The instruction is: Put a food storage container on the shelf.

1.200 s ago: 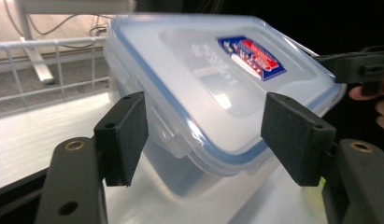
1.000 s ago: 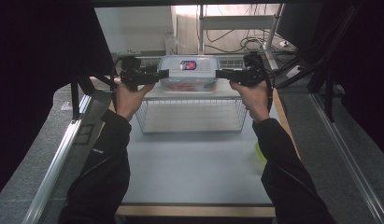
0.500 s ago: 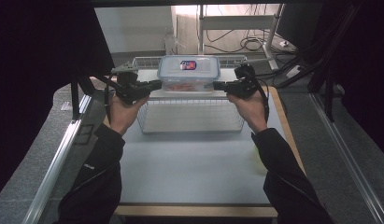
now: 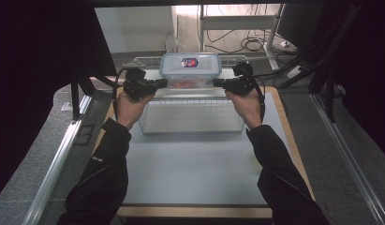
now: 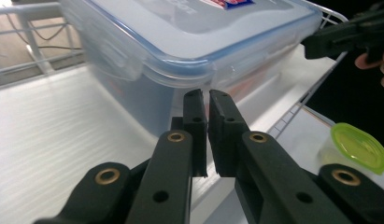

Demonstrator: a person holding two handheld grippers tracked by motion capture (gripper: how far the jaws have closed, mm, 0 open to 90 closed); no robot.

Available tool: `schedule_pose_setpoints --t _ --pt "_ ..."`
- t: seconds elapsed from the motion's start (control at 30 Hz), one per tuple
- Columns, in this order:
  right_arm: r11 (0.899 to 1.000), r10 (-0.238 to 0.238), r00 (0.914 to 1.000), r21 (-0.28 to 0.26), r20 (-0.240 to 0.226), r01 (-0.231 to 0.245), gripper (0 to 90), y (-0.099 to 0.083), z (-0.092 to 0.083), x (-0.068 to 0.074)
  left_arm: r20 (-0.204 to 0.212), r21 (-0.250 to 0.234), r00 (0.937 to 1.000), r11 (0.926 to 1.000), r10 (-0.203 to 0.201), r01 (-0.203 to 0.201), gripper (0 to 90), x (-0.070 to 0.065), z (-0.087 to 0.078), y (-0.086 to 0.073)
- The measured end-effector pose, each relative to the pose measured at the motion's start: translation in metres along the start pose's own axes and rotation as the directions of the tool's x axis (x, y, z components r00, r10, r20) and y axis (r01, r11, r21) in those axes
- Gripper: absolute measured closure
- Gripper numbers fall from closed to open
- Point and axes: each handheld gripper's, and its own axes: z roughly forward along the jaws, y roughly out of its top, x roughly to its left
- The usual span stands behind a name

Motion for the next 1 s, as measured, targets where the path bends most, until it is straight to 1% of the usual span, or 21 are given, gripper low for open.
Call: schedule_pose_setpoints --t 0.1,0.17,0.23,0.27,0.3,0.33,0.37,0.4,0.43,0.47,0.53,0.6,0.63,0.67,0.7,0.73,0.8,0.83,0.9,0.97,1.0 --pt "1.000 -0.003 1.0000 -0.001 0.003 0.003 89.9 0.000 0.001 0.001 0.005 0.005 0.9999 0.9999 0.010 -0.010 85.8 -0.002 0.002 0.000" --pt "1.000 -0.020 0.9996 0.003 0.020 0.020 87.6 -0.002 0.001 0.004 0.004 0.006 0.9996 0.9996 0.026 -0.026 83.2 -0.007 0.002 -0.001" --pt "1.000 -0.027 0.9994 0.001 0.024 0.027 87.0 -0.002 0.000 0.005 0.009 0.003 0.9996 0.9996 0.028 -0.028 80.1 -0.008 0.001 -0.002" --pt "1.000 -0.023 0.9997 -0.008 0.009 0.023 84.2 -0.003 -0.003 0.006 0.018 -0.003 0.9994 0.9996 0.029 -0.029 77.8 -0.010 -0.001 -0.005" --pt "1.000 -0.023 0.9997 -0.008 0.009 0.023 84.2 -0.003 -0.003 0.006 0.018 -0.003 0.9994 0.9996 0.029 -0.029 75.2 -0.010 -0.001 -0.005" --pt "0.999 -0.029 0.9995 -0.014 -0.009 0.028 80.2 -0.006 -0.005 0.008 0.040 -0.015 0.9992 0.9998 0.011 -0.010 73.0 -0.014 -0.002 -0.009" --pt "0.999 -0.029 0.9995 -0.014 -0.009 0.028 80.2 -0.006 -0.005 0.008 0.040 -0.015 0.9992 0.9998 0.011 -0.010 71.8 -0.014 -0.002 -0.009" --pt "0.999 -0.036 0.9991 -0.014 -0.022 0.036 77.9 -0.007 -0.006 0.009 0.048 -0.019 0.9988 0.9998 0.009 -0.008 71.8 -0.016 -0.003 -0.011" --pt "0.999 -0.048 0.9984 -0.011 -0.029 0.048 73.8 -0.011 -0.007 0.012 0.056 -0.018 0.9982 0.9997 0.019 -0.018 68.0 -0.022 -0.002 -0.014" --pt "0.999 -0.048 0.9984 -0.011 -0.029 0.048 73.8 -0.011 -0.007 0.012 0.056 -0.018 0.9982 0.9997 0.019 -0.018 66.3 -0.022 -0.002 -0.014" --pt "0.998 -0.069 0.9970 -0.012 -0.034 0.069 67.5 -0.016 -0.009 0.017 0.065 -0.017 0.9970 0.9991 0.041 -0.040 63.0 -0.028 -0.002 -0.018" --pt "0.997 -0.076 0.9962 -0.015 -0.042 0.076 62.6 -0.019 -0.011 0.020 0.075 -0.006 0.9952 0.9981 0.062 -0.062 59.8 -0.036 -0.003 -0.022" --pt "0.997 -0.076 0.9962 -0.015 -0.042 0.076 62.6 -0.019 -0.011 0.020 0.075 -0.006 0.9952 0.9981 0.062 -0.062 57.5 -0.036 -0.003 -0.022" --pt "0.996 -0.083 0.9950 -0.016 -0.055 0.083 58.0 -0.023 -0.014 0.022 0.078 -0.001 0.9946 0.9976 0.069 -0.069 55.1 -0.039 -0.004 -0.024" --pt "0.996 -0.083 0.9950 -0.016 -0.055 0.083 58.0 -0.023 -0.014 0.022 0.081 0.005 0.9938 0.9971 0.076 -0.077 55.1 -0.042 -0.004 -0.026" --pt "0.995 -0.096 0.9936 -0.014 -0.059 0.096 53.6 -0.026 -0.016 0.025 0.076 0.009 0.9931 0.9959 0.090 -0.090 50.6 -0.047 -0.006 -0.031" --pt "0.994 -0.107 0.9923 -0.011 -0.063 0.106 50.5 -0.030 -0.019 0.027 0.072 0.015 0.9922 0.9946 0.101 -0.103 46.6 -0.050 -0.009 -0.036" --pt "0.994 -0.107 0.9923 -0.011 -0.063 0.106 50.5 -0.030 -0.019 0.027 0.072 0.015 0.9922 0.9946 0.101 -0.103 45.3 -0.050 -0.009 -0.036" --pt "0.992 -0.125 0.9905 -0.006 -0.056 0.125 46.2 -0.037 -0.023 0.029 0.072 0.028 0.9909 0.9928 0.114 -0.116 42.8 -0.055 -0.012 -0.044" --pt "0.992 -0.126 0.9903 -0.003 -0.058 0.126 43.9 -0.042 -0.025 0.031 0.064 0.034 0.9911 0.9923 0.117 -0.119 40.0 -0.059 -0.015 -0.050" --pt "0.991 -0.131 0.9897 -0.004 -0.057 0.131 42.9 -0.045 -0.027 0.031 0.064 0.034 0.9911 0.9923 0.117 -0.119 39.3 -0.059 -0.015 -0.050"
